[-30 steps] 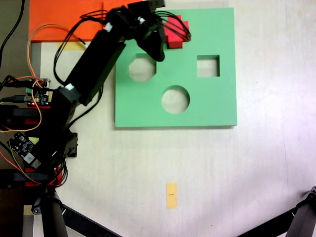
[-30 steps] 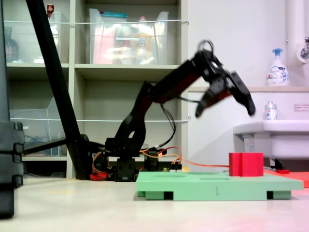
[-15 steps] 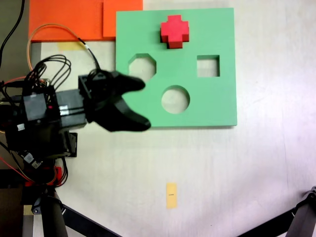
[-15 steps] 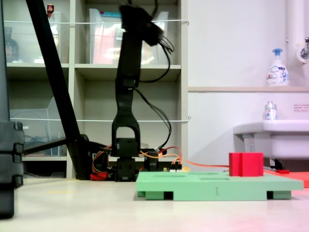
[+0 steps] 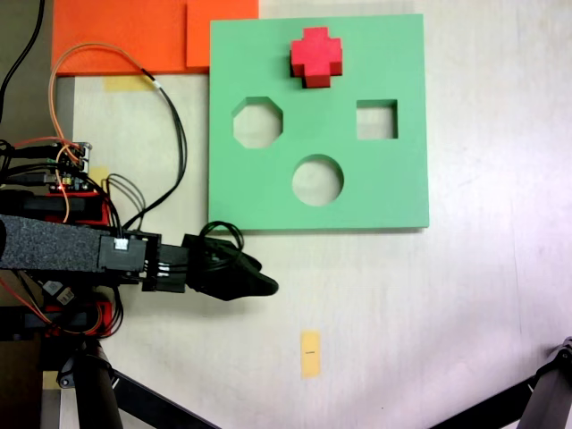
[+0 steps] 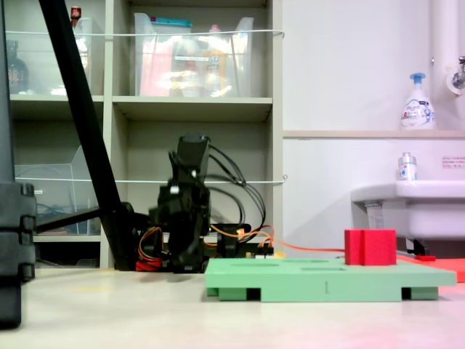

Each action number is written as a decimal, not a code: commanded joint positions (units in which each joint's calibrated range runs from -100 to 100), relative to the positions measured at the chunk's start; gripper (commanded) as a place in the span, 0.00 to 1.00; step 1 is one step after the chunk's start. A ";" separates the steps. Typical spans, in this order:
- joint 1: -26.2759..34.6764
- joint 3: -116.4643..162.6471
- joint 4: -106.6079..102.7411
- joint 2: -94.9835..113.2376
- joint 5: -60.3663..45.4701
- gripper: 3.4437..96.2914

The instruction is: Put the cross columnar block into the corresponding hole

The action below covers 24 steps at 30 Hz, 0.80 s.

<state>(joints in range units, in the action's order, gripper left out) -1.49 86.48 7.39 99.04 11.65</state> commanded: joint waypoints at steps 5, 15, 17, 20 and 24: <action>1.81 13.52 5.56 0.96 -7.28 0.48; 1.56 13.52 -6.86 0.96 -7.62 0.49; 1.51 13.52 -6.57 0.96 -7.62 0.49; 1.51 13.52 -6.57 0.96 -7.62 0.49; 1.51 13.52 -6.57 0.96 -7.62 0.49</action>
<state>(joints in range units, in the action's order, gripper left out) 0.02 98.82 6.71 99.45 4.47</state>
